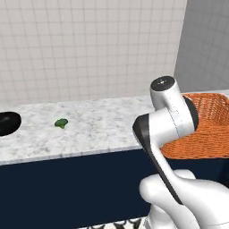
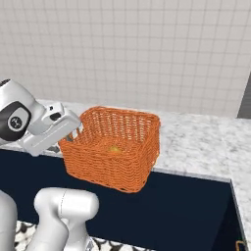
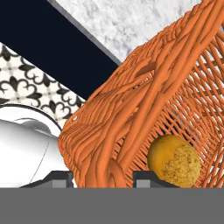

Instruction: Open the cabinet, pick up the bread from the cabinet and place it in the basket. Then move the basket to the dining counter.

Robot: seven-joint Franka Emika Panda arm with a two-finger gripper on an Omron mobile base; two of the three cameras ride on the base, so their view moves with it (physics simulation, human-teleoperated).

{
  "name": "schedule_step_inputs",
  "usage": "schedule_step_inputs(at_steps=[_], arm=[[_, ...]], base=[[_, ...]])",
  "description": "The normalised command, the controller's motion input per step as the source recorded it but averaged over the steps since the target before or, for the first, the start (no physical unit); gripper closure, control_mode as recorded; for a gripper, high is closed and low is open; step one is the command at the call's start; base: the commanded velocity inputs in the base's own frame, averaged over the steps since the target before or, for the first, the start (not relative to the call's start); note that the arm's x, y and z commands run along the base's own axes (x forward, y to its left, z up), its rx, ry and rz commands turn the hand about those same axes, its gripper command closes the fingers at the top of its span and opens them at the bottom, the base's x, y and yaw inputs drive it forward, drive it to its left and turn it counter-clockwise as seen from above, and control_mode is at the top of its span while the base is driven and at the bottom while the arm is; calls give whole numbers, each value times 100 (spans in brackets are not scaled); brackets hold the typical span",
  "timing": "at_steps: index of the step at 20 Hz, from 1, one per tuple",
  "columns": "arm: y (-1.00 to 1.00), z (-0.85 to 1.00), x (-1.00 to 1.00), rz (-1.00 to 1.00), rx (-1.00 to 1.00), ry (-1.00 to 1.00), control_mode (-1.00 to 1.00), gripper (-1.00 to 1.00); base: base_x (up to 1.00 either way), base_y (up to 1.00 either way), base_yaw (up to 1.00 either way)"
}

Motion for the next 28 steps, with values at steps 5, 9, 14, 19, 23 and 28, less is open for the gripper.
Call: schedule_step_inputs(at_steps=[5,9,14,19,23,28], arm=[[0,0,0,0,0,0,100,100],[0,0,0,0,0,0,100,100],[0,0,0,0,0,0,100,100],[5,-9,26,0,1,0,-100,100],[36,-35,94,0,0,0,-100,100],[53,-15,100,0,3,0,-100,100]], base=[[56,34,-8],[41,26,0],[53,4,0],[23,0,-2],[0,0,0],[0,0,0]])
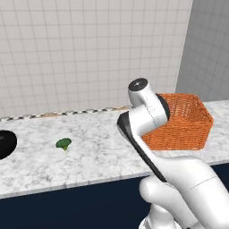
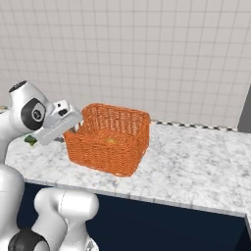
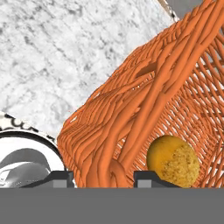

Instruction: Open the cabinet, pick up the bread from the cabinet and place it in the basket. Then move the basket to the dining counter.

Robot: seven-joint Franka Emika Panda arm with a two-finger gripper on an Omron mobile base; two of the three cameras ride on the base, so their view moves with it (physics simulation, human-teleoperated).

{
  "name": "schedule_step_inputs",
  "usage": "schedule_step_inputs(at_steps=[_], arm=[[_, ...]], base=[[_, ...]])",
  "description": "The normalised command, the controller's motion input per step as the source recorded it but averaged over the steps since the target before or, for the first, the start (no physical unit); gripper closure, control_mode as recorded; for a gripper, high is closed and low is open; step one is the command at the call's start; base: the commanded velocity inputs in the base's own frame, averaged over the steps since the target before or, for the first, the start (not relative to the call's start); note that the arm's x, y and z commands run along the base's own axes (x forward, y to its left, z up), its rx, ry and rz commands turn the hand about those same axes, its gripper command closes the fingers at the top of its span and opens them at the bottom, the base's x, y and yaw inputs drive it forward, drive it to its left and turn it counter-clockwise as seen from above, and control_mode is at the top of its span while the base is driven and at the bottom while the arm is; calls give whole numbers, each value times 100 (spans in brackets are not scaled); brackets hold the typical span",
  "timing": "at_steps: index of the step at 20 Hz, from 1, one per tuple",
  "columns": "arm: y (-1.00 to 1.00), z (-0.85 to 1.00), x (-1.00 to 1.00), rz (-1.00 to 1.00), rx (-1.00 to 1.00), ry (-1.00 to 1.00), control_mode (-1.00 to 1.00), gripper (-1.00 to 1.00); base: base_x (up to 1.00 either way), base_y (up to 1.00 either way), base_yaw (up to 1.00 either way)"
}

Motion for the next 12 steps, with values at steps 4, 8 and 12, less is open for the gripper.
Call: schedule_step_inputs(at_steps=[4,8,12], arm=[[55,-51,100,0,0,6,-100,100],[44,-67,100,0,3,9,-100,100],[18,-55,99,0,10,3,-100,100]], base=[[0,0,0],[0,0,0],[0,0,0]])
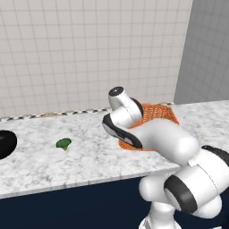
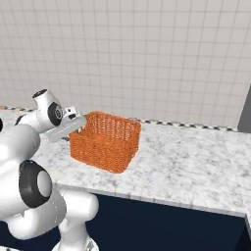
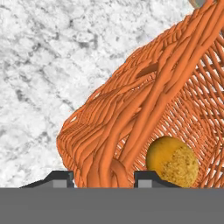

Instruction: Open the cabinet, pick up the bread from the cabinet and place it in the basket. Then move the basket to the dining counter.

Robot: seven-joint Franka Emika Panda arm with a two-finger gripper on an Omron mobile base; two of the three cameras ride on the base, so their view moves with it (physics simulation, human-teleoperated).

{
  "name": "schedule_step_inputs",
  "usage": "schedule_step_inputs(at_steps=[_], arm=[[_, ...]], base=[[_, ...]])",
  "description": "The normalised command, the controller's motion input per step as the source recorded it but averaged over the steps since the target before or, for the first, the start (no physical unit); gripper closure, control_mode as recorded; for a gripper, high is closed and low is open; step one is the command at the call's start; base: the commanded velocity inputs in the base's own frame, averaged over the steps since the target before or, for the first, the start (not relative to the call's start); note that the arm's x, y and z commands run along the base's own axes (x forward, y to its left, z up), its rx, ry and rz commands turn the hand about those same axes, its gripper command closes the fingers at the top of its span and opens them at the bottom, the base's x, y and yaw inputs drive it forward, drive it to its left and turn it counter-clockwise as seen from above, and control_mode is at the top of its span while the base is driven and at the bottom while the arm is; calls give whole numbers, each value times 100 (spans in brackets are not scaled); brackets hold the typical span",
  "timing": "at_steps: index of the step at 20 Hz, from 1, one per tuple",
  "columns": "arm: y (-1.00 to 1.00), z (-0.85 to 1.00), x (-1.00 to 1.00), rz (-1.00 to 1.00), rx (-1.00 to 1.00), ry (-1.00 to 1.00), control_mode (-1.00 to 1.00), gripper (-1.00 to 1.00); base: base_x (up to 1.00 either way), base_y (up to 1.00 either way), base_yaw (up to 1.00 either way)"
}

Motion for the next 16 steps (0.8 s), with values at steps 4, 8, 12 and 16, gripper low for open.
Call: schedule_step_inputs(at_steps=[4,8,12,16], arm=[[6,-65,78,0,13,5,-100,100],[13,-60,60,0,10,3,-100,100],[11,-33,16,1,13,1,-100,-100],[0,51,-10,-1,13,0,-100,-100]], base=[[0,0,0],[0,0,0],[0,0,0],[0,0,0]])
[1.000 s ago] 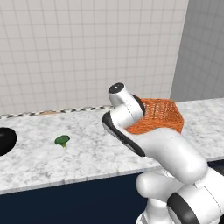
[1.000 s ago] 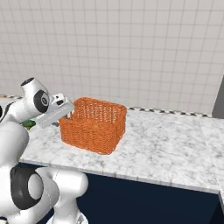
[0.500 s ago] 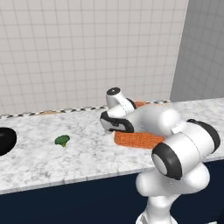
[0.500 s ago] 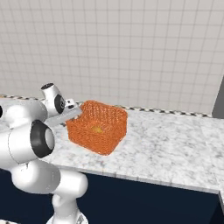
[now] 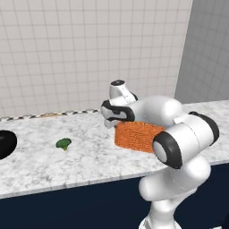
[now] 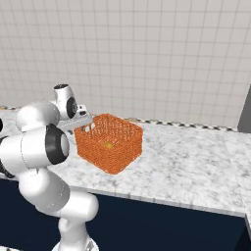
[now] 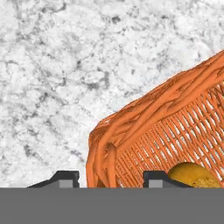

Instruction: Open the cabinet, pick up the bread from the cabinet and place it in the basket. Then move the basket to the dining counter.

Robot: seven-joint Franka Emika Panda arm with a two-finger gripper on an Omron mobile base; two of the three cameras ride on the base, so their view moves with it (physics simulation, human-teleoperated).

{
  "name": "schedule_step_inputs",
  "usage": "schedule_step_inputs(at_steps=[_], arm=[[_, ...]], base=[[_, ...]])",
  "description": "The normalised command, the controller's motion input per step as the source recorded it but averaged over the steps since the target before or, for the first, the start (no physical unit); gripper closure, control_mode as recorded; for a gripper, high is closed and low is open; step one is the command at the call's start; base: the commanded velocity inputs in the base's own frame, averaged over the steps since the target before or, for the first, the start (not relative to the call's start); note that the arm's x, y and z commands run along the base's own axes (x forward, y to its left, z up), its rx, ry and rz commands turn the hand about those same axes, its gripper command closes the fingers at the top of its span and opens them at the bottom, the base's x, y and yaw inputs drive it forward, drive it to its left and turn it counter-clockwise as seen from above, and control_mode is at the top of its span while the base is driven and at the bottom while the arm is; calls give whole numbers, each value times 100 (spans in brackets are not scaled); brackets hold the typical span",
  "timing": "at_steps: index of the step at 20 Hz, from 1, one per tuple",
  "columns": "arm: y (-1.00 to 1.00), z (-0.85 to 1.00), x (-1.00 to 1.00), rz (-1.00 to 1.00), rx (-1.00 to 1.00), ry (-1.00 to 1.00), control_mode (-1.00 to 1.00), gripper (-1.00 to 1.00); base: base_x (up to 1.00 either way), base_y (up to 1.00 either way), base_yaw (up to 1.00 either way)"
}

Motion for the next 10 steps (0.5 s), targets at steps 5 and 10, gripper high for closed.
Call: schedule_step_inputs(at_steps=[5,10], arm=[[1,95,-36,-3,6,-3,-100,-100],[16,57,-76,0,0,-16,-100,-100]], base=[[0,0,0],[0,0,0]])
